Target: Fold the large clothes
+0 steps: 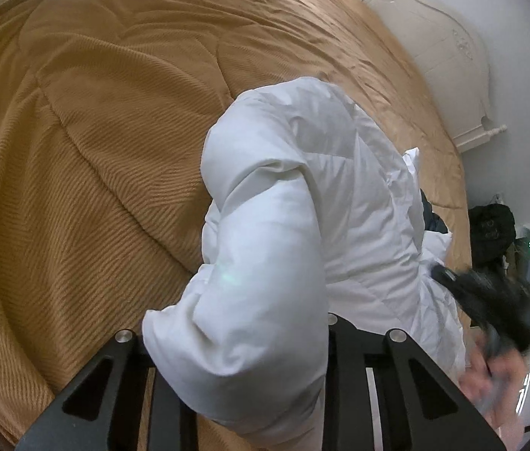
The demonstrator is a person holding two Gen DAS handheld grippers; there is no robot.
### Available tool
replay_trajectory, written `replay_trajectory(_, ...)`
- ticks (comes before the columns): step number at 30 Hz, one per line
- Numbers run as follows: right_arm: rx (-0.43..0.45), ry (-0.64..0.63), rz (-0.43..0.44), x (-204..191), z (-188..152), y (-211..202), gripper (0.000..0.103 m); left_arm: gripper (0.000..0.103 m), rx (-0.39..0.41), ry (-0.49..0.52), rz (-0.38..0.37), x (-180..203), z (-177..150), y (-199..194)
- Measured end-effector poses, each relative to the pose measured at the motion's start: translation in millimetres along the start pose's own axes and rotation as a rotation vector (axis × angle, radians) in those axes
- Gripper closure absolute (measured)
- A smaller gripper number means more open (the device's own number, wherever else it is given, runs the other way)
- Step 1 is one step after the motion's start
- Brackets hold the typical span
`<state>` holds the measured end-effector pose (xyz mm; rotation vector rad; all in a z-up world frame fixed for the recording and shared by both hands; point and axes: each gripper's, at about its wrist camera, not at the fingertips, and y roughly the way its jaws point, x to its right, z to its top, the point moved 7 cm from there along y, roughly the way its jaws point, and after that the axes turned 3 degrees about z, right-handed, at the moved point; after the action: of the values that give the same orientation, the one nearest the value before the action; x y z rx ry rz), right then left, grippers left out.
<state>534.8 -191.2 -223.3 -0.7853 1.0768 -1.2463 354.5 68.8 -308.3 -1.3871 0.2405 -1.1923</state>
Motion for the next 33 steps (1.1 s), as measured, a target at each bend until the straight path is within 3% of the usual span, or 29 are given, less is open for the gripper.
replay_trajectory(5,0.073,-0.076,0.007,-6,-62,-66,0.103,0.078,0.011,0.036,0.029,5,-1,-1)
replay_trajectory(7,0.053,-0.071,0.001,1,-95,-63,0.103,0.078,0.009,0.037,0.023,5,-2,-2)
replay_trajectory(9,-0.023,-0.069,-0.030,14,-122,-27,0.103,0.078,0.005,0.041,0.013,8,-2,-3)
replay_trajectory(12,0.001,-0.089,-0.028,21,-129,-5,0.103,0.080,0.040,0.099,0.052,23,0,-13)
replay_trajectory(14,0.005,-0.062,-0.029,19,-124,-13,0.103,0.081,0.049,0.120,0.051,30,1,-21)
replay_trajectory(17,0.095,-0.048,0.074,12,-133,-55,0.103,0.082,0.056,0.149,0.042,39,1,-32)
replay_trajectory(19,0.122,-0.048,0.092,10,-145,-70,0.103,0.082,0.068,0.186,0.041,50,0,-41)
replay_trajectory(23,0.104,0.042,0.160,23,-172,-32,0.103,0.082,0.061,0.289,0.022,85,-17,-54)
replay_trajectory(25,0.115,0.083,0.209,35,-172,-14,0.103,0.082,0.108,0.404,0.056,113,-26,-66)
replay_trajectory(28,0.128,0.139,0.279,39,-169,-27,0.103,0.082,0.157,0.498,0.058,144,-30,-85)
replay_trajectory(30,0.222,0.169,0.396,41,-166,-56,0.103,0.082,0.161,0.527,0.050,156,-32,-91)
replay_trajectory(32,0.258,0.219,0.460,39,-168,-67,0.103,0.082,0.134,0.569,0.046,167,-42,-89)
replay_trajectory(33,0.232,0.241,0.463,36,-172,-56,0.103,0.082,0.114,0.584,0.049,171,-49,-84)
